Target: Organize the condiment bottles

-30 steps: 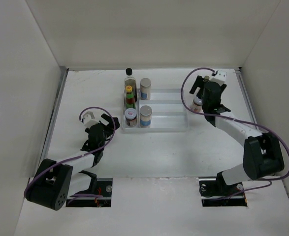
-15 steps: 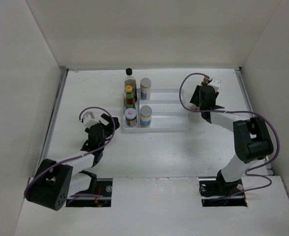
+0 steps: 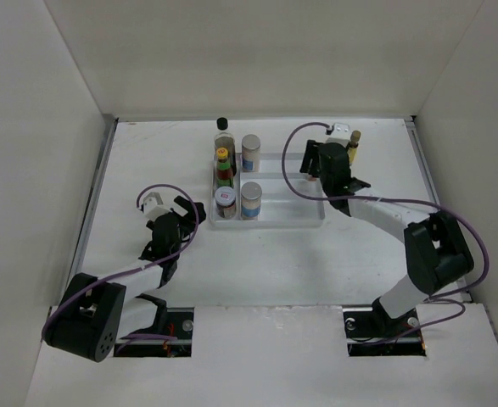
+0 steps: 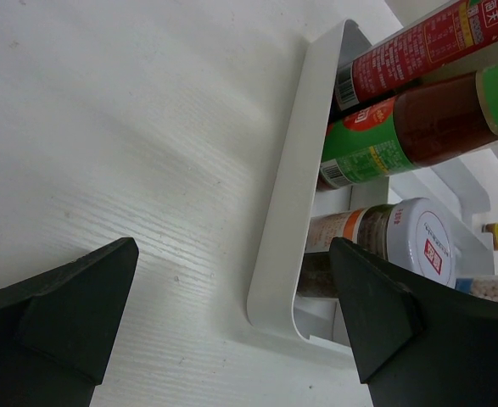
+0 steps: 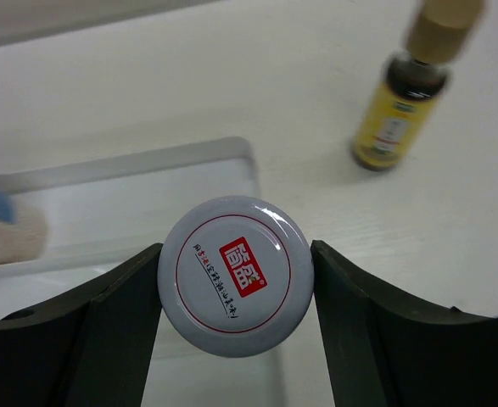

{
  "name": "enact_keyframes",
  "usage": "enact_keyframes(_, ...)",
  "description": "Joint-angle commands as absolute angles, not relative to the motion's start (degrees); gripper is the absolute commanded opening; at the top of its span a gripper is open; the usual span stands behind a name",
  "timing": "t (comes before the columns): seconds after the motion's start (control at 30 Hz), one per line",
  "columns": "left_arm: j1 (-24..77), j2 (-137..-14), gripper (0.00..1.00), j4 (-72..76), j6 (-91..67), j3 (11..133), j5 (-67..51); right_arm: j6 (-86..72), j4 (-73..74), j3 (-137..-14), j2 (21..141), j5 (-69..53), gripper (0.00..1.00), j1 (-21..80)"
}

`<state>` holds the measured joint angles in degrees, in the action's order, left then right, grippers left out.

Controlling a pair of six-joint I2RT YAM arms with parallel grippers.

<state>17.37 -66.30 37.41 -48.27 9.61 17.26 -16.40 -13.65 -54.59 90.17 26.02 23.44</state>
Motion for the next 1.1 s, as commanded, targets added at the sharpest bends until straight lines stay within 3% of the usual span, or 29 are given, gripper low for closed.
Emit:
enact_keyframes(0.0,17.36,-65.83,1.00,40.34,-48.60,10.72,16.96,-18.54,-20.66,-63.09,91.22,20.84,0.50,27.98)
enact_keyframes(0.3,16.65,-65.48,1.00,40.17,-48.69,10.37,16.53,-22.59,-18.20,-73.82,101.60,13.62,0.50,33.09)
enact_keyframes(0.9,16.92,-66.88,1.00,40.43,-48.78,10.99,16.44,-19.87,-17.49,-62.58,99.57,19.95,0.50,32.74)
enact_keyframes(1.0,17.09,-66.19,1.00,40.43,-48.78,10.72,16.52,-18.28,-17.49,-63.37,100.46,21.52,0.53,32.91)
enact_keyframes(1.07,17.18,-66.18,1.00,40.43,-48.69,10.72,16.79,-17.67,-17.58,-64.15,101.07,22.50,0.59,33.70)
